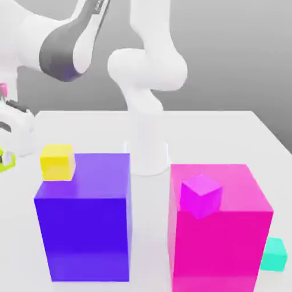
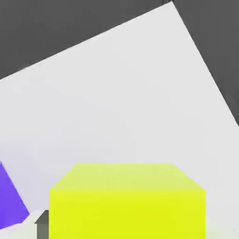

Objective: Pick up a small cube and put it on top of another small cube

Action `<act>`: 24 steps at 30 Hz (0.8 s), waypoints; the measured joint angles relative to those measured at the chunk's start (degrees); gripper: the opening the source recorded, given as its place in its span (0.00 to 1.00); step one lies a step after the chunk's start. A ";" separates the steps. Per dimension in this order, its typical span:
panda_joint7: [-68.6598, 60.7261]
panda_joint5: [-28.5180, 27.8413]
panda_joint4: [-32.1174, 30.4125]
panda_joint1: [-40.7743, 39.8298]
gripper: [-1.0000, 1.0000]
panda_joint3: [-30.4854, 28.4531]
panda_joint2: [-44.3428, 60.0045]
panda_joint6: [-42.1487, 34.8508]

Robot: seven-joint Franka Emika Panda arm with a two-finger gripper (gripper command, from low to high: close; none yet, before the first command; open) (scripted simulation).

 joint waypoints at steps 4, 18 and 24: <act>3.38 2.91 3.27 3.75 0.00 4.07 -0.32 -4.20; 15.54 12.90 14.73 15.95 0.00 18.60 -1.85 -19.16; 20.91 16.73 8.78 18.41 0.00 21.76 1.09 -11.57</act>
